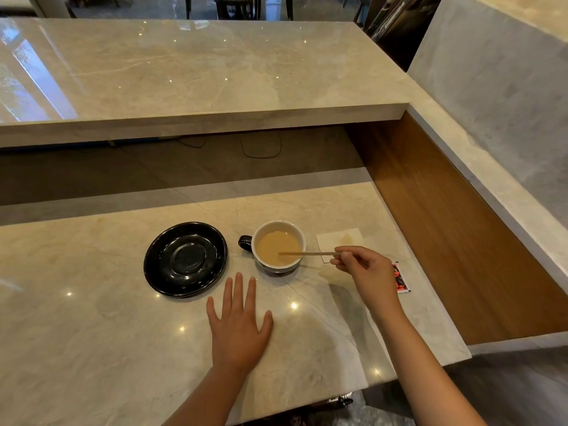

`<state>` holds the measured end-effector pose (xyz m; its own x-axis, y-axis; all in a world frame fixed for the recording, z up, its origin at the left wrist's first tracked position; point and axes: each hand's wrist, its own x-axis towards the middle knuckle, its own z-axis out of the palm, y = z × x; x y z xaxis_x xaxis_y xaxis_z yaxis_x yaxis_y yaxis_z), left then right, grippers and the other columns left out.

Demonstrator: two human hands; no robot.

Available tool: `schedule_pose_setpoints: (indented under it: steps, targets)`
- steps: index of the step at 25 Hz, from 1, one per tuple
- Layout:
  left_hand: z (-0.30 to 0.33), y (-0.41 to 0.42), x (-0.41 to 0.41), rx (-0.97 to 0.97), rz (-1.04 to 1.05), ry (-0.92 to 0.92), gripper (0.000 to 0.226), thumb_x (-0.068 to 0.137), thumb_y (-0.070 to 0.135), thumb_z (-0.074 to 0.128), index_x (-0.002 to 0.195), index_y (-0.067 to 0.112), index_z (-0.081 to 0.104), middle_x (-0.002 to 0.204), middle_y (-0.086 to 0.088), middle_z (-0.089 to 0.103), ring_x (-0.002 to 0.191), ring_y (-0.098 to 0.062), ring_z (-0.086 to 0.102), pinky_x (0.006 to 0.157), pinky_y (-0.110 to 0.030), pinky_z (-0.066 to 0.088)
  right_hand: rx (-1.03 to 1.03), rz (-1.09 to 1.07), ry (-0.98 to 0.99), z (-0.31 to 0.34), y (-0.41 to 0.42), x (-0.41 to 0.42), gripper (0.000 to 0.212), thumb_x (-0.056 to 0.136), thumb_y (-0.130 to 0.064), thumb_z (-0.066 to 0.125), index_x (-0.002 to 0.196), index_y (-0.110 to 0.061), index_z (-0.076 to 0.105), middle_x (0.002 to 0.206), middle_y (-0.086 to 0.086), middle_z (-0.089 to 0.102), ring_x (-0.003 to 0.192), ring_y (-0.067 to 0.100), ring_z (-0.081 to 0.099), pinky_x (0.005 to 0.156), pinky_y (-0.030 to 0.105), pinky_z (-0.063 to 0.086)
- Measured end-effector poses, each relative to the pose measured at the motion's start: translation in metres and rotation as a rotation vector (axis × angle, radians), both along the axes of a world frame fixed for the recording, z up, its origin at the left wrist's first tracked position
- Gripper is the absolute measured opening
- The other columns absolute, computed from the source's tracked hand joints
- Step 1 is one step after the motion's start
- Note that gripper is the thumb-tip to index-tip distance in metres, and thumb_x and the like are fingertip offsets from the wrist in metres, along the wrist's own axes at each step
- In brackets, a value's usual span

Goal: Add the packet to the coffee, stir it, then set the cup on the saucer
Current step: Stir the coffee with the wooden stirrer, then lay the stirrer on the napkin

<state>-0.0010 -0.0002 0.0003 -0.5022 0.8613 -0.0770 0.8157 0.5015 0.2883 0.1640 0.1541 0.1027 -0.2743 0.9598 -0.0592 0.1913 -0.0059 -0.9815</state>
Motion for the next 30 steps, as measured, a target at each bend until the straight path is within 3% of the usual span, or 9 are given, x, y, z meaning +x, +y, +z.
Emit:
schedule_pose_setpoints:
  steps: [4,8,10,14,17,21,25,30]
  targets:
    - [-0.001,0.000,0.000,-0.021,0.003,0.011,0.070,0.086,0.059,0.016,0.143,0.030,-0.014,0.157,0.000,-0.012,0.141,-0.016,-0.020,0.112,-0.051,-0.012,-0.101,-0.070,0.145,-0.001,0.007,0.027,0.018,0.089,-0.003,0.055,0.093,-0.008,0.071,0.083,0.010,0.073,0.078,0.017,0.071,0.068,0.017,0.056]
    - [-0.001,-0.001,0.000,-0.014,0.003,0.009,0.070,0.084,0.061,0.011,0.142,0.031,-0.013,0.156,0.001,-0.013,0.141,-0.016,-0.019,0.112,-0.052,-0.011,-0.297,-0.236,0.322,-0.005,0.017,0.053,0.017,0.090,-0.005,0.054,0.097,-0.007,0.070,0.085,0.012,0.074,0.077,0.017,0.071,0.067,0.019,0.058]
    - [0.000,0.000,0.001,-0.001,0.003,0.003,0.071,0.083,0.062,0.009,0.144,0.030,-0.008,0.156,0.001,-0.011,0.142,-0.016,-0.016,0.112,-0.052,-0.010,-0.278,-0.315,0.314,-0.006,0.022,0.062,0.019,0.090,-0.006,0.055,0.090,-0.014,0.072,0.082,0.010,0.074,0.073,0.014,0.071,0.063,0.017,0.057]
    - [-0.001,0.000,0.001,-0.019,0.009,0.016,0.070,0.086,0.059,0.016,0.146,0.029,-0.004,0.157,0.000,-0.011,0.143,-0.017,-0.015,0.113,-0.053,-0.007,0.053,-0.254,0.057,-0.008,0.027,0.067,0.025,0.088,-0.008,0.058,0.088,-0.029,0.071,0.076,-0.005,0.074,0.074,0.007,0.070,0.065,0.012,0.055]
    - [0.000,0.000,0.001,-0.020,0.007,0.013,0.071,0.087,0.058,0.019,0.147,0.028,-0.004,0.156,0.000,-0.012,0.142,-0.018,-0.016,0.113,-0.053,-0.007,0.428,-0.098,-0.223,-0.010,0.027,0.061,0.022,0.083,0.001,0.062,0.098,-0.014,0.070,0.089,-0.002,0.071,0.082,0.009,0.067,0.073,0.012,0.052]
    - [0.002,0.001,0.001,-0.002,0.010,-0.001,0.070,0.086,0.057,0.021,0.147,0.028,0.000,0.158,-0.001,-0.005,0.143,-0.018,-0.011,0.113,-0.054,-0.005,0.854,0.116,-0.507,-0.023,0.023,0.061,0.026,0.073,0.011,0.069,0.098,0.001,0.069,0.095,0.016,0.073,0.087,0.025,0.068,0.079,0.033,0.056]
    - [0.001,0.000,0.001,-0.021,0.006,0.005,0.070,0.086,0.059,0.018,0.144,0.029,-0.008,0.158,-0.001,-0.008,0.143,-0.019,-0.013,0.114,-0.054,-0.006,1.025,0.316,-0.670,-0.046,0.014,0.079,0.040,0.061,0.008,0.081,0.098,0.000,0.070,0.097,0.017,0.073,0.089,0.029,0.070,0.079,0.039,0.055]
    - [0.002,0.001,0.001,-0.033,0.001,0.012,0.069,0.089,0.058,0.020,0.146,0.028,-0.004,0.158,-0.002,-0.008,0.143,-0.020,-0.012,0.113,-0.054,-0.006,1.009,0.441,-0.815,-0.057,0.009,0.091,0.049,0.056,0.000,0.086,0.102,-0.004,0.069,0.104,0.014,0.072,0.098,0.028,0.067,0.077,0.041,0.059]
